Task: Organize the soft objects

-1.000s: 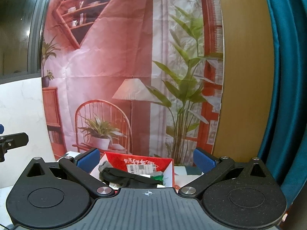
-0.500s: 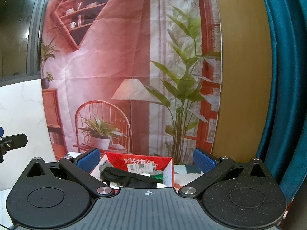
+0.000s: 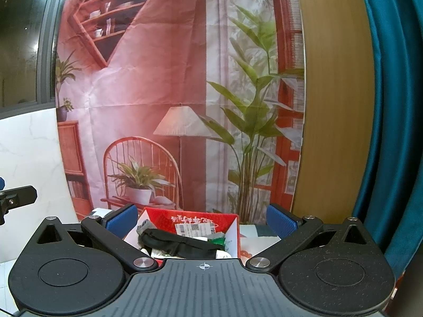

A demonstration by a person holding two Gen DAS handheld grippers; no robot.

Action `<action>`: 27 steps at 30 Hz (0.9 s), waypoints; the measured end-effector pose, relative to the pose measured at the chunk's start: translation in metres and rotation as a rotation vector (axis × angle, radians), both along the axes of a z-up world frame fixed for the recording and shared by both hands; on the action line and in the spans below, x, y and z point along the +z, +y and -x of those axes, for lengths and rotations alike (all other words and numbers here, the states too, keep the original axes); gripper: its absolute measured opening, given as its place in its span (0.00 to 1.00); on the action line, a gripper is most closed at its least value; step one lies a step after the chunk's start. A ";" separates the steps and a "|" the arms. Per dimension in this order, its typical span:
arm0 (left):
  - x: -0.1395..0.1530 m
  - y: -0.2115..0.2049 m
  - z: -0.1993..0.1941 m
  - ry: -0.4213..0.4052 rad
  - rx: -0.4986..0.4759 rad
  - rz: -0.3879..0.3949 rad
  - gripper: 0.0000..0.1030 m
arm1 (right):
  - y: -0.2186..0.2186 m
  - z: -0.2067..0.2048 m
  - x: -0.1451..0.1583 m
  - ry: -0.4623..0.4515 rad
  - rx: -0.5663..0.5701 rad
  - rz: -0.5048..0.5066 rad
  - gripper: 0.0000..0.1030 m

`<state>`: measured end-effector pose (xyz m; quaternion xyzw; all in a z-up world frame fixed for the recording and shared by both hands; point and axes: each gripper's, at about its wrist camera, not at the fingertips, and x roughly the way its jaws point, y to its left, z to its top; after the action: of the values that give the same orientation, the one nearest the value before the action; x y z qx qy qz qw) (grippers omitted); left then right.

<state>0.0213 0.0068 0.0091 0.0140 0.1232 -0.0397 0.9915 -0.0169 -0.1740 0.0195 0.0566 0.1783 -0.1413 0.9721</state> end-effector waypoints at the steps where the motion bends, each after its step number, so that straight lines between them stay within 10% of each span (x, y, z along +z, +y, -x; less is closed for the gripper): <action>1: 0.000 0.000 0.000 0.001 0.001 0.000 1.00 | 0.000 0.000 0.000 0.000 0.000 0.000 1.00; 27: -0.002 0.001 0.000 0.006 0.002 0.007 1.00 | -0.002 0.000 -0.006 0.012 -0.003 -0.008 1.00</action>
<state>0.0217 0.0080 0.0073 0.0101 0.1260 -0.0393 0.9912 -0.0165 -0.1755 0.0133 0.0600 0.1847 -0.1422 0.9706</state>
